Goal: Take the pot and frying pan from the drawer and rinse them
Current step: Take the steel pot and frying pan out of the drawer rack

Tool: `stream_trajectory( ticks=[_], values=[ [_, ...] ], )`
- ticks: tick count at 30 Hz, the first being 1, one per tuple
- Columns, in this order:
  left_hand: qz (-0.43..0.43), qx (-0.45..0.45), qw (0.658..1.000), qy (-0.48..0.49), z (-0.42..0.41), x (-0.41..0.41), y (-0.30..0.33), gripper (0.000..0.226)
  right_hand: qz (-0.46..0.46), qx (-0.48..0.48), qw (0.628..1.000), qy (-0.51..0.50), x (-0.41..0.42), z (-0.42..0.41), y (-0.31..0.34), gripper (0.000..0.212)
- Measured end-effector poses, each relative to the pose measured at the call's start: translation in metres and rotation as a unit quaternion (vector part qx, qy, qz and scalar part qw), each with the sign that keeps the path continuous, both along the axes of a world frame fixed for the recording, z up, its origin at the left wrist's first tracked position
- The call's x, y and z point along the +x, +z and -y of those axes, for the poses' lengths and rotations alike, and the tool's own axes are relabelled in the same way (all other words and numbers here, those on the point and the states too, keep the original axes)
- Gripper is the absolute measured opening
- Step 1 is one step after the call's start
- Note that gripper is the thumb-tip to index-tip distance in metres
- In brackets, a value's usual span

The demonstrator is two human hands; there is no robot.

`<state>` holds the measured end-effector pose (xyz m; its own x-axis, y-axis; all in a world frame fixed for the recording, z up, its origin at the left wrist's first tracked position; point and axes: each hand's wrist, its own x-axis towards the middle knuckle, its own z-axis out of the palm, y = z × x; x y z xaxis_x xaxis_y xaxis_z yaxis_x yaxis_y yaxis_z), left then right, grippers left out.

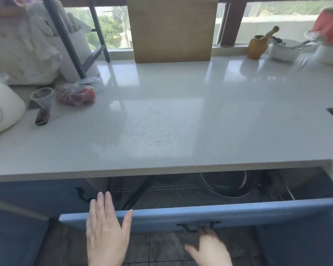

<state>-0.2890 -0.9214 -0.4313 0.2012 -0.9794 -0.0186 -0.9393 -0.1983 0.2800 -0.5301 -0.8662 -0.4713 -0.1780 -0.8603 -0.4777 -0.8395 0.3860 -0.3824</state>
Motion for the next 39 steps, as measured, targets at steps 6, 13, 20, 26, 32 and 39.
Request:
stream_trajectory(
  ticks=[6,13,20,26,32,39],
  values=[
    [-0.026,0.106,0.992,0.062,-0.036,-0.002,0.008,0.101,-0.085,-0.364,0.9,-0.224,-0.036,-0.049,0.064,0.029],
    [0.011,0.135,0.986,0.095,-0.078,-0.003,0.003,0.1,-0.228,-0.054,0.95,-0.205,-0.095,-0.051,0.04,0.105],
    [0.034,0.141,0.985,0.095,-0.129,0.002,-0.001,0.106,-0.221,-0.022,0.955,-0.197,-0.089,-0.102,0.045,0.111],
    [0.029,0.136,0.985,0.101,-0.17,0.007,-0.002,0.108,-0.198,-0.013,0.96,-0.195,-0.083,-0.145,0.047,0.111],
    [0.04,0.142,0.984,0.099,-0.185,0.012,-0.005,0.105,-0.189,-0.012,0.962,-0.198,-0.081,-0.161,0.049,0.111],
    [0.035,0.153,0.982,0.104,-0.184,0.015,-0.005,0.103,-0.187,-0.012,0.963,-0.195,-0.081,-0.163,0.05,0.11]
  ],
)
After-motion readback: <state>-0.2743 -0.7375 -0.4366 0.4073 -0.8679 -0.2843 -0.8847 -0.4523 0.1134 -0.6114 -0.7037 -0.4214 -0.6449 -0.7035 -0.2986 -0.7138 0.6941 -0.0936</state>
